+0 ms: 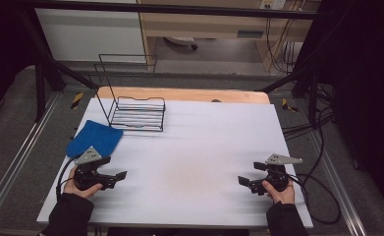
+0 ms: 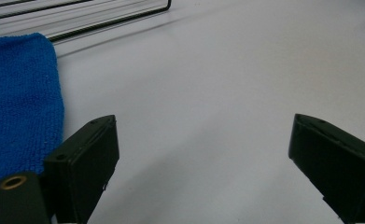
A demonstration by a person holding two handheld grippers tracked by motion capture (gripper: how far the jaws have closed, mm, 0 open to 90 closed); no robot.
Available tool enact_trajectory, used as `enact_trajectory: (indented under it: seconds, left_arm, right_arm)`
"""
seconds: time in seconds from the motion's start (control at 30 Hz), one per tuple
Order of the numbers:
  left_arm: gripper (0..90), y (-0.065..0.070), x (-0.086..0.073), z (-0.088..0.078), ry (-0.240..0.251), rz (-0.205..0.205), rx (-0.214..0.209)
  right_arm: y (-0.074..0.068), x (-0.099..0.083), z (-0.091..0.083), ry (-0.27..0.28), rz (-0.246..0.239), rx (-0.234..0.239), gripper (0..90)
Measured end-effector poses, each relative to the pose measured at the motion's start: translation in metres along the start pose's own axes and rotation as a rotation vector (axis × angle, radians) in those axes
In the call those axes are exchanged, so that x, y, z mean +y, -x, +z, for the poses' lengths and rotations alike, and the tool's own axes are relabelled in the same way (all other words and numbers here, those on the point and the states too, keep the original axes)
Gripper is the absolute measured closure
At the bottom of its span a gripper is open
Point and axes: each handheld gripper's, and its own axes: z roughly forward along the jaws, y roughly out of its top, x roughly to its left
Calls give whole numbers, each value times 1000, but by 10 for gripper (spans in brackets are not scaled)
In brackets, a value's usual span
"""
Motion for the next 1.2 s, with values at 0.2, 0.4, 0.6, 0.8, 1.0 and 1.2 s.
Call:
enact_trajectory:
  seconds: [0.2,0.4,0.6,0.8,1.0,1.2]
  left_arm:
    - [90,2,2,-1,-5,-3,4]
    - [97,0,4,-3,-5,-2,9]
    - [98,1,3,-3,-7,1,6]
    - [103,-1,5,-4,-5,-2,13]
    - [135,-10,9,-7,-27,0,71]
    - [247,-29,7,-9,-53,-37,153]
  right_arm:
    - [-1,0,0,0,3,2,11]
    - [-2,0,1,-3,6,2,11]
    - [-2,0,1,1,4,3,11]
    - [-2,0,2,-6,2,3,13]
    - [-2,0,1,-6,2,1,13]
    - [-2,-1,3,-17,-1,-2,14]
